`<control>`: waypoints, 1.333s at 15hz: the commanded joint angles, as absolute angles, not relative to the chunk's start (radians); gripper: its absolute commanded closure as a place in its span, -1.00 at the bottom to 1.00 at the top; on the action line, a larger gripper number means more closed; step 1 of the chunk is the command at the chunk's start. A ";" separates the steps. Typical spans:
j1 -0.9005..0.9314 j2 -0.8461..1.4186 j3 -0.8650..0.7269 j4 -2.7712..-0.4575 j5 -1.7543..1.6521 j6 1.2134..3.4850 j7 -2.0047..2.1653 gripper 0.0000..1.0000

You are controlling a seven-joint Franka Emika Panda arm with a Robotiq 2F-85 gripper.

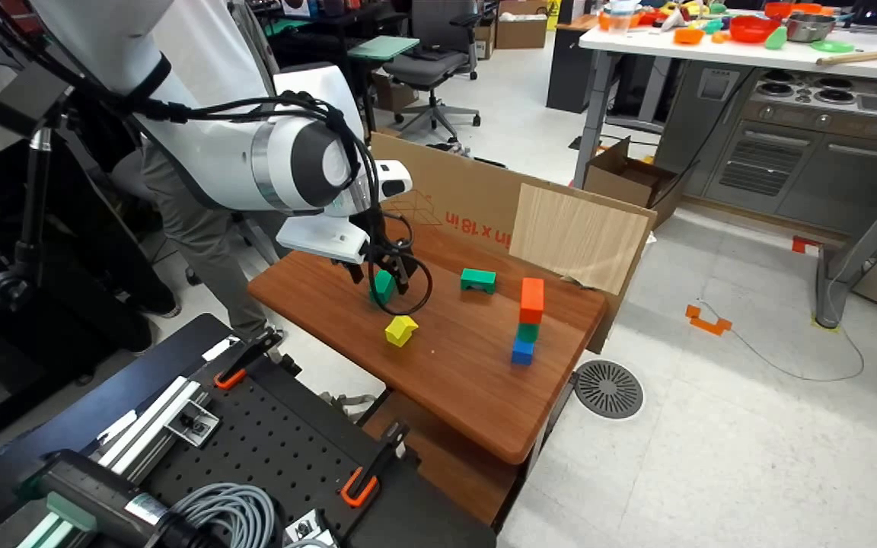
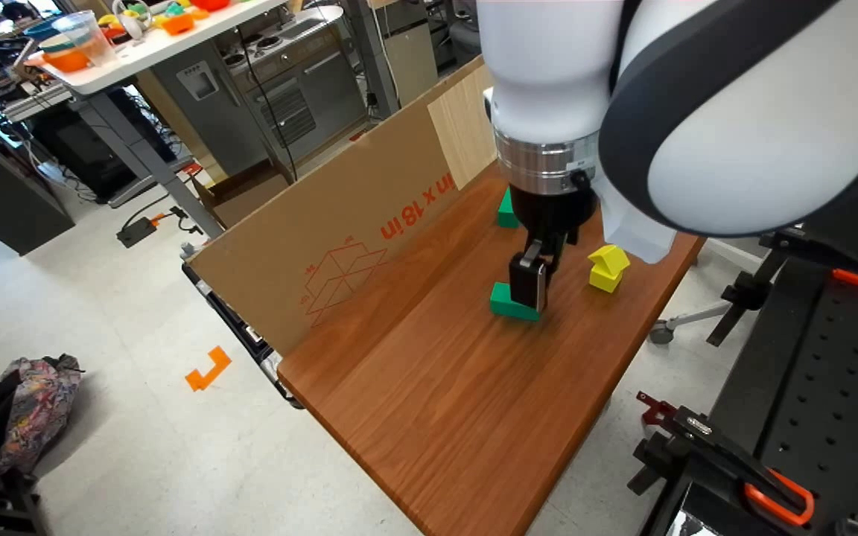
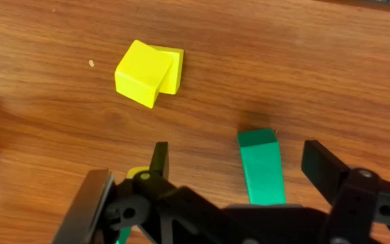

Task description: Put the green block on the stack of blocks

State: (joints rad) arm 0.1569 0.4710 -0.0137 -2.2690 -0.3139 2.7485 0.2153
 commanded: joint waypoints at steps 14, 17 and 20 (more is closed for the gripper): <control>0.196 0.645 -0.035 -2.131 -0.283 2.765 0.168 0.27; 0.169 0.600 -0.034 -2.151 -0.257 2.725 0.158 0.70; 0.132 0.528 -0.054 -2.197 -0.239 2.728 0.134 0.74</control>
State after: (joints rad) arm 0.1651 0.6135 -0.0378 -2.1459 -0.2743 2.7451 0.1856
